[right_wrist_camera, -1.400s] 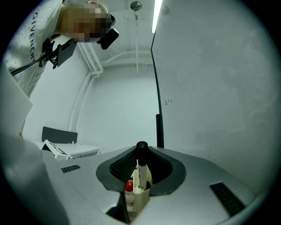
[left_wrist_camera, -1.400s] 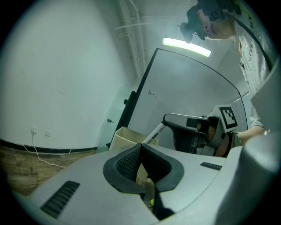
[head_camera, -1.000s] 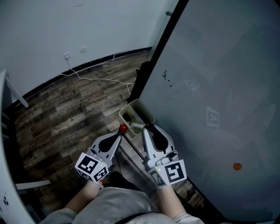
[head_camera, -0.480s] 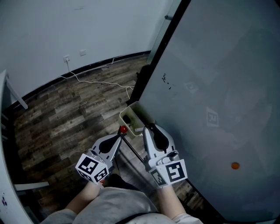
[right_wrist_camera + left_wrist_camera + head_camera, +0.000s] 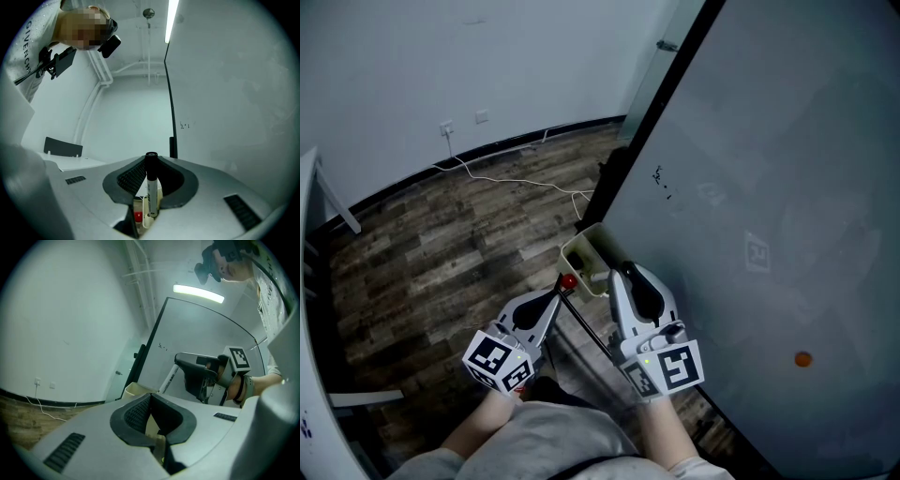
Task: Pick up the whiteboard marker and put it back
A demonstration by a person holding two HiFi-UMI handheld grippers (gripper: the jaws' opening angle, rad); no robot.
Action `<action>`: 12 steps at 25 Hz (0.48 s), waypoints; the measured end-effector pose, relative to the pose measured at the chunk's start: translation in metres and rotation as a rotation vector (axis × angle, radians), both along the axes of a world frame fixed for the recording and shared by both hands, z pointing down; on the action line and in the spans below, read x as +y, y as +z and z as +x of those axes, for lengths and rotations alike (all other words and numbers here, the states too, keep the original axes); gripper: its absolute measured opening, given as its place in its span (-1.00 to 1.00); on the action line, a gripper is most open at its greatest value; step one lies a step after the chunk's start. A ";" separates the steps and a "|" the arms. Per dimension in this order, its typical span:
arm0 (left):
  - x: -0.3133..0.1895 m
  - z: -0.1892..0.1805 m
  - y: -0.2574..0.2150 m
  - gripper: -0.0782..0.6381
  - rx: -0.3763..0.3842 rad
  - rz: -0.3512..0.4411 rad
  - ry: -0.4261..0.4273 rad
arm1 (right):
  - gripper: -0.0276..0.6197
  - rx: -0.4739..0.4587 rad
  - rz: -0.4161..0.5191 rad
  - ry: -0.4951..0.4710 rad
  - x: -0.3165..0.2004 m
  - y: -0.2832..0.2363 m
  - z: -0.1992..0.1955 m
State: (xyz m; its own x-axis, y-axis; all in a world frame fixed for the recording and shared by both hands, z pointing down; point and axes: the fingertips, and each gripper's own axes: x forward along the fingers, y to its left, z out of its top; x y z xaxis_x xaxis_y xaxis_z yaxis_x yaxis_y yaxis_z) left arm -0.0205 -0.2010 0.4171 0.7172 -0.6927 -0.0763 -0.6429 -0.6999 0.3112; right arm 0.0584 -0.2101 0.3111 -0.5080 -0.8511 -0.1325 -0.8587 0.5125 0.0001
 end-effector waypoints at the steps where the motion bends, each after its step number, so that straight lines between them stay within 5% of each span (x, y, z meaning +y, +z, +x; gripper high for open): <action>1: 0.000 0.000 -0.001 -0.74 0.000 0.002 0.001 | -0.66 0.000 0.002 -0.001 0.000 -0.001 0.000; 12: 0.000 0.004 -0.002 -0.74 -0.007 0.018 0.016 | -0.66 -0.013 0.012 -0.001 -0.002 -0.004 0.001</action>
State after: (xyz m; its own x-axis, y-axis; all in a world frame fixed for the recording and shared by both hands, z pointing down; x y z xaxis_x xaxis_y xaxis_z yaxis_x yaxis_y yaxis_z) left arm -0.0162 -0.2014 0.4153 0.7284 -0.6800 -0.0836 -0.6341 -0.7154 0.2934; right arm 0.0594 -0.2123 0.3068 -0.5066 -0.8491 -0.1496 -0.8584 0.5130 -0.0048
